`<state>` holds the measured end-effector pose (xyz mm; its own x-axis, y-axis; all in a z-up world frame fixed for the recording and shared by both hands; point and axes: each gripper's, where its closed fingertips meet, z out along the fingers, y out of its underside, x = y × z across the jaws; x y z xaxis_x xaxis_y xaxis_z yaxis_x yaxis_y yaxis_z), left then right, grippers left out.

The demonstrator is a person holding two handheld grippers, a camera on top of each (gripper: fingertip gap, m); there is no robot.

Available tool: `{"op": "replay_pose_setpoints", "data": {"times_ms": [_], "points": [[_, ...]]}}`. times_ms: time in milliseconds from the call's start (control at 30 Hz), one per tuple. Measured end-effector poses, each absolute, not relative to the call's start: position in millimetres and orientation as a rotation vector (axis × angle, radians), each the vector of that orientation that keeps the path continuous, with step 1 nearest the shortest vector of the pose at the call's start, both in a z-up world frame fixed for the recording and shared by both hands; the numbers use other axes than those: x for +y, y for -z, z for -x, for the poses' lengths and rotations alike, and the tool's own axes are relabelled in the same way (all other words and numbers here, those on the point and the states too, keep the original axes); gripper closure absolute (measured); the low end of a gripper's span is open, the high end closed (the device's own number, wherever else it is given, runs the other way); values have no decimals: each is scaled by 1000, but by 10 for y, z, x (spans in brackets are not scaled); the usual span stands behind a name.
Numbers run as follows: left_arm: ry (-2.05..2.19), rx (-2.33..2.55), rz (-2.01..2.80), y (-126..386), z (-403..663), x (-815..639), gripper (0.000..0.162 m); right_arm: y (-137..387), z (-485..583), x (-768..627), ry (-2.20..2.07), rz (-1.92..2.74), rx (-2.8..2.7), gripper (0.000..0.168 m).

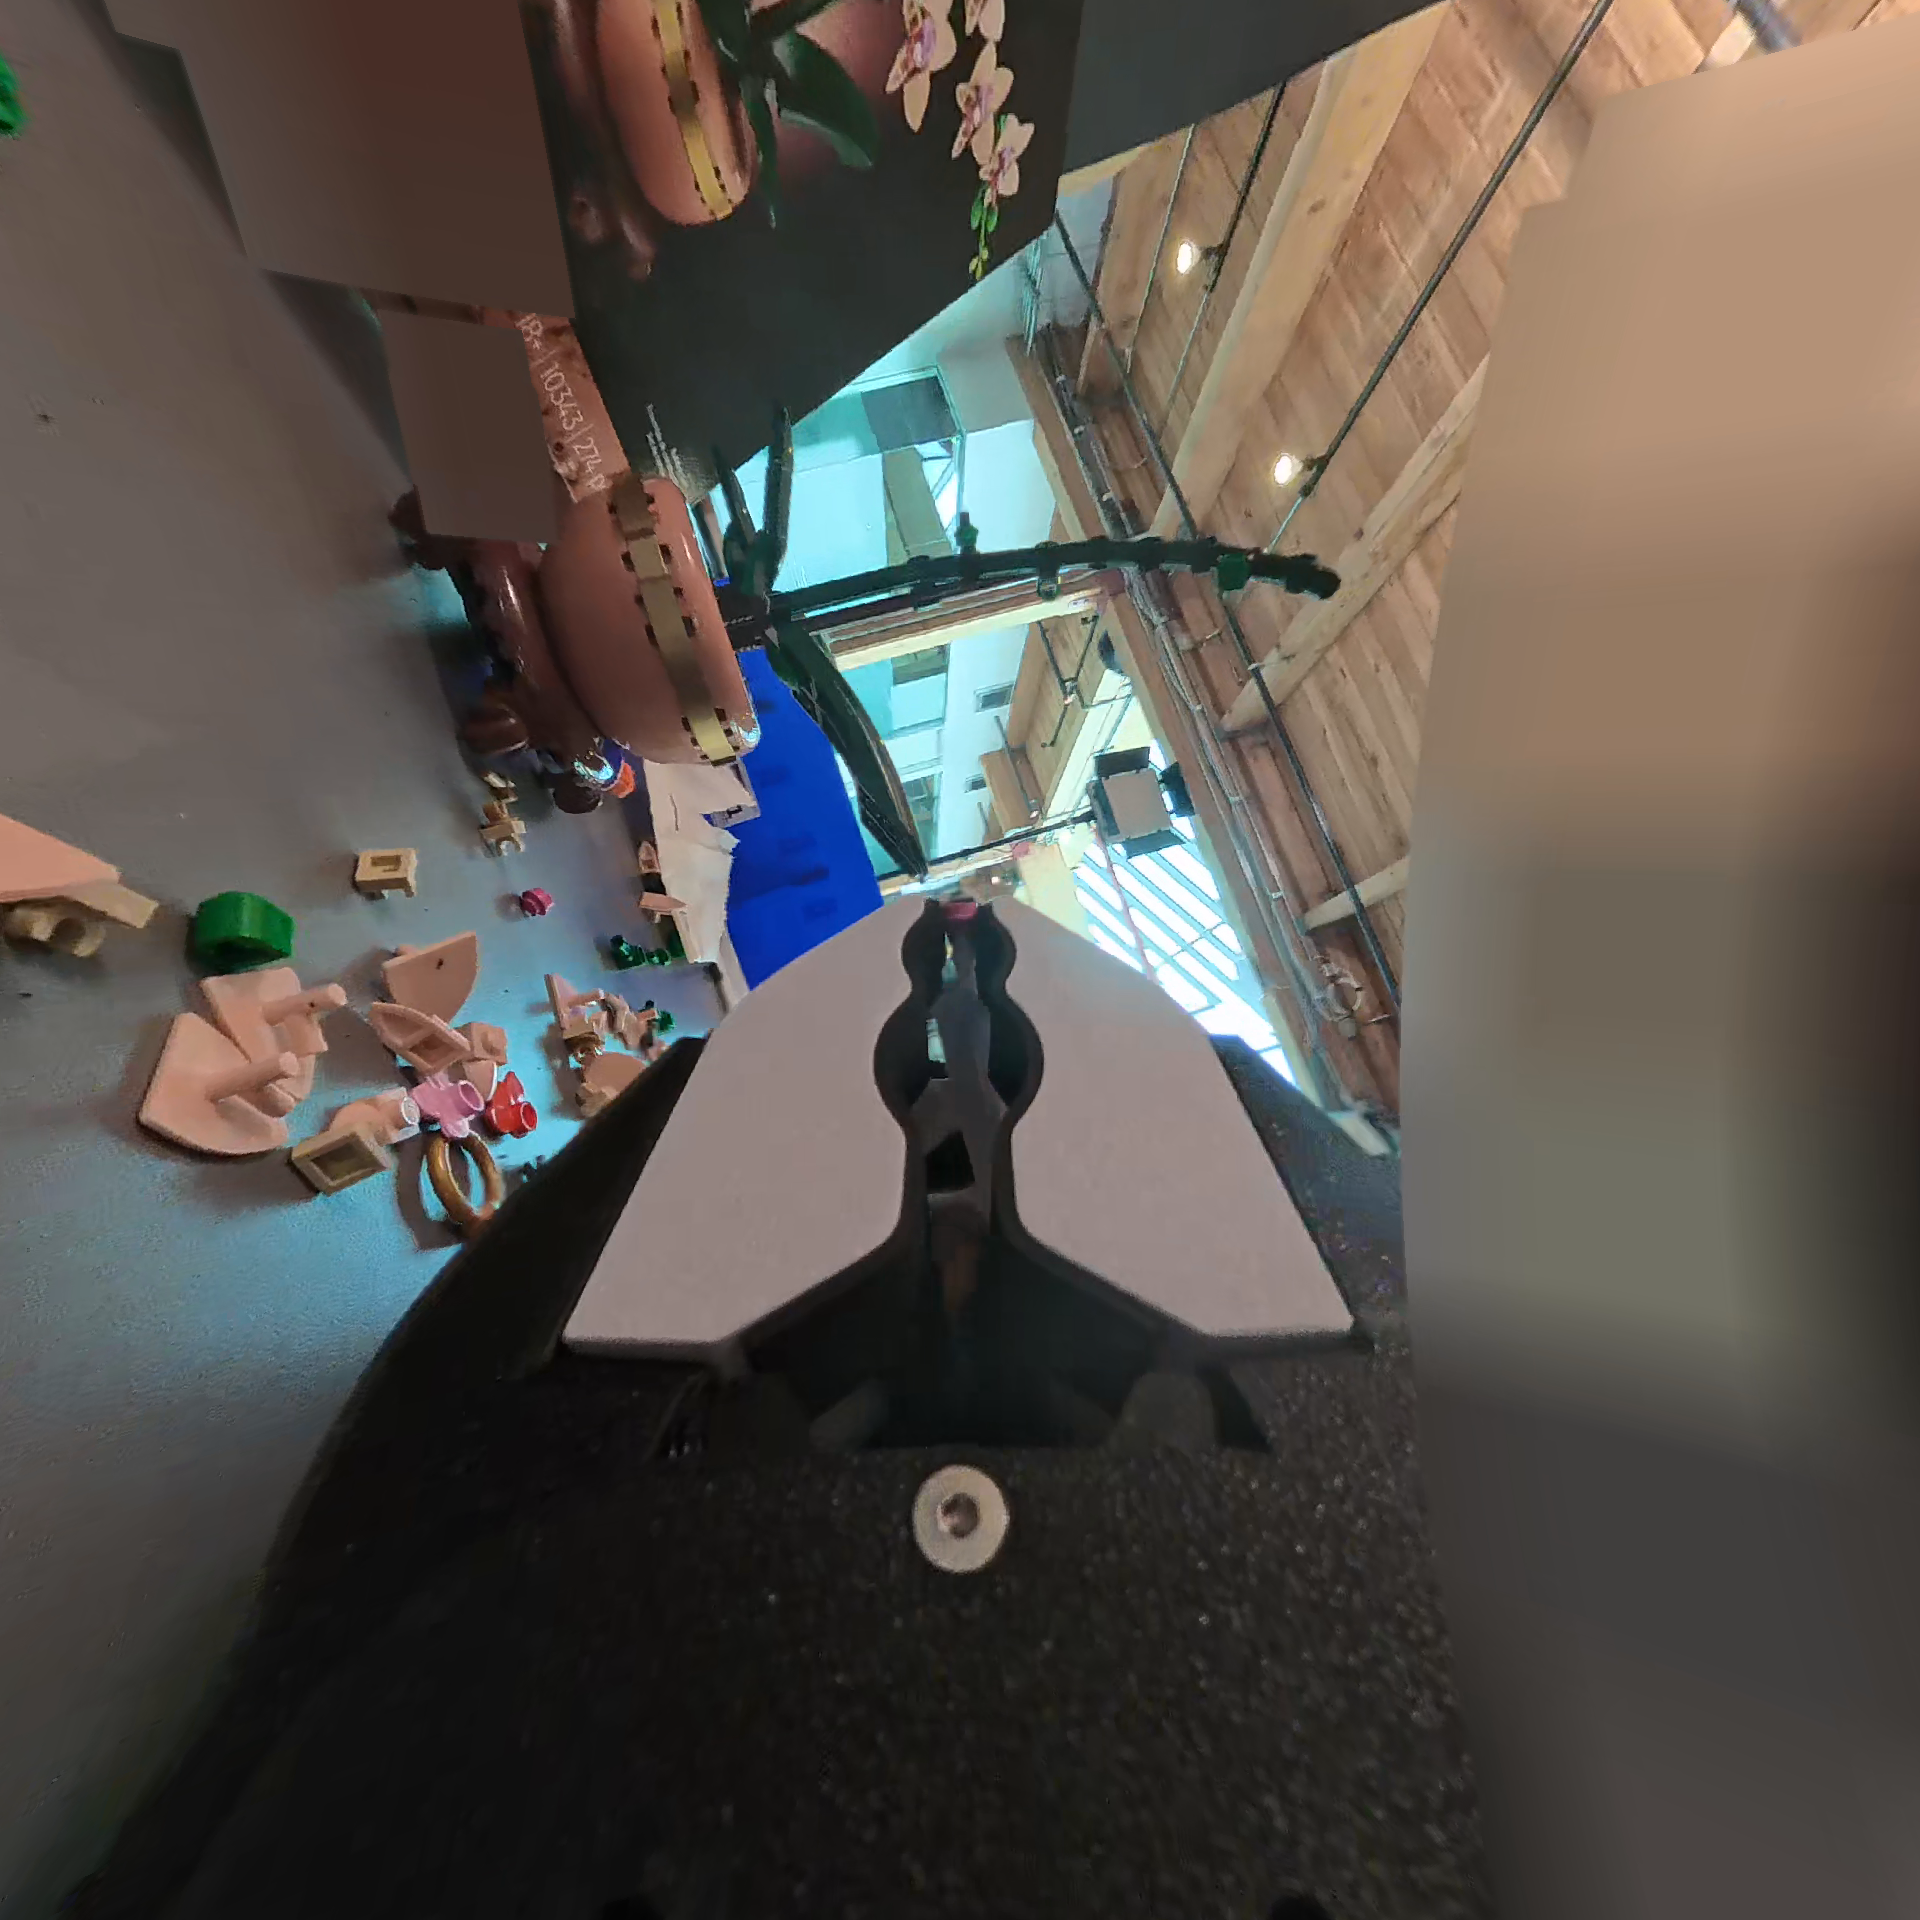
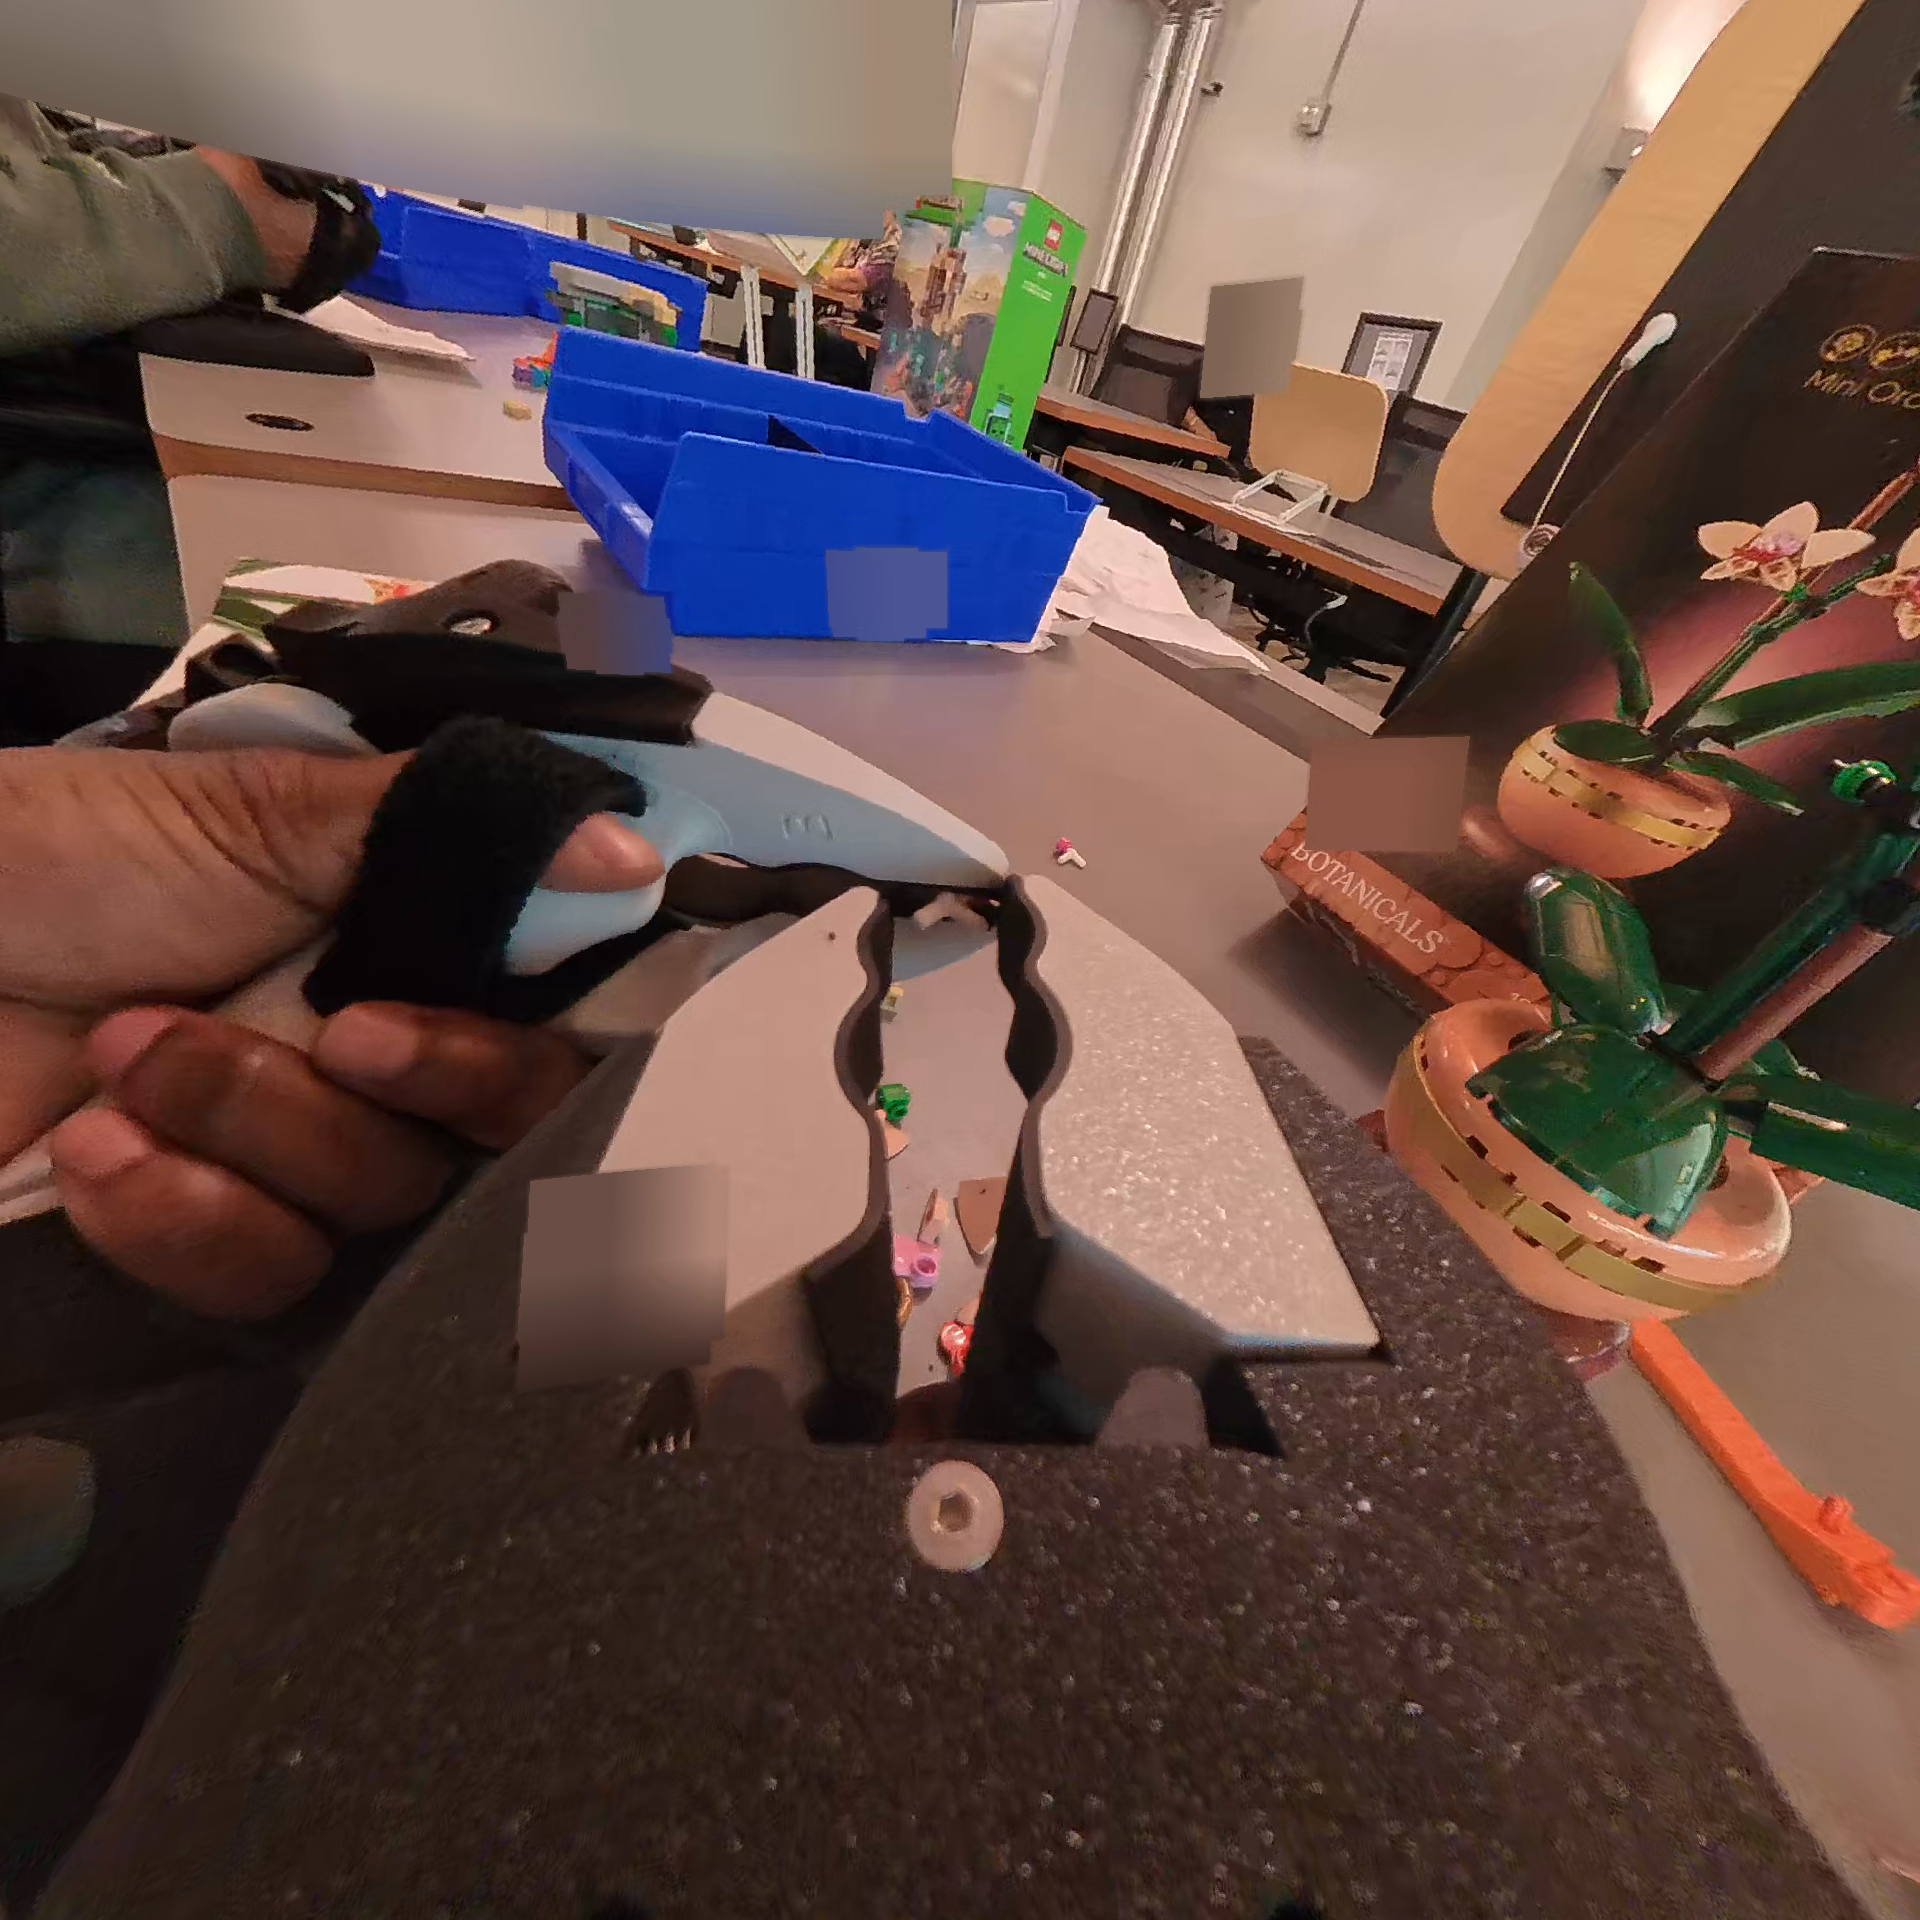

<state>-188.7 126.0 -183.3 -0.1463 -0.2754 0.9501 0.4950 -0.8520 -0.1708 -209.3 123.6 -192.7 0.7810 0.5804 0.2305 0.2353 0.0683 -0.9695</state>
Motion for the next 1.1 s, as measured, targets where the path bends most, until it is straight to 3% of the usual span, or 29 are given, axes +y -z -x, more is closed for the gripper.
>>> {"op": "replay_pose_setpoints", "data": {"times_ms": [67, 533, 567, 667, 800, 900, 1100], "points": [[1993, -206, 1647, 1837, 1891, 1250, 157, 1925, 2072, 1237, -321, 1525, -671, 156], [1946, -142, 1658, 1801, 1896, 1158, 157, 1918, 2052, 1131, -133, 1348, -1093, 159], [1939, -200, 1609, 1761, 1959, 1216, 157, 1919, 2070, 1082, -162, 1330, -1123, 168], [1811, -164, 1520, 1543, 2173, 1380, 157, 2153, 2134, 923, -175, 1391, -1125, 168], [1960, -313, 1573, 1762, 2120, 1356, 157, 1829, 1984, 1082, -335, 1374, -854, 168], [1997, -276, 1567, 1731, 2050, 1333, 157, 1785, 2046, 1176, -308, 1368, -846, 151], [2048, -220, 1575, 1696, 1977, 1255, 157, 1780, 2134, 1230, -317, 1350, -853, 149]]}}
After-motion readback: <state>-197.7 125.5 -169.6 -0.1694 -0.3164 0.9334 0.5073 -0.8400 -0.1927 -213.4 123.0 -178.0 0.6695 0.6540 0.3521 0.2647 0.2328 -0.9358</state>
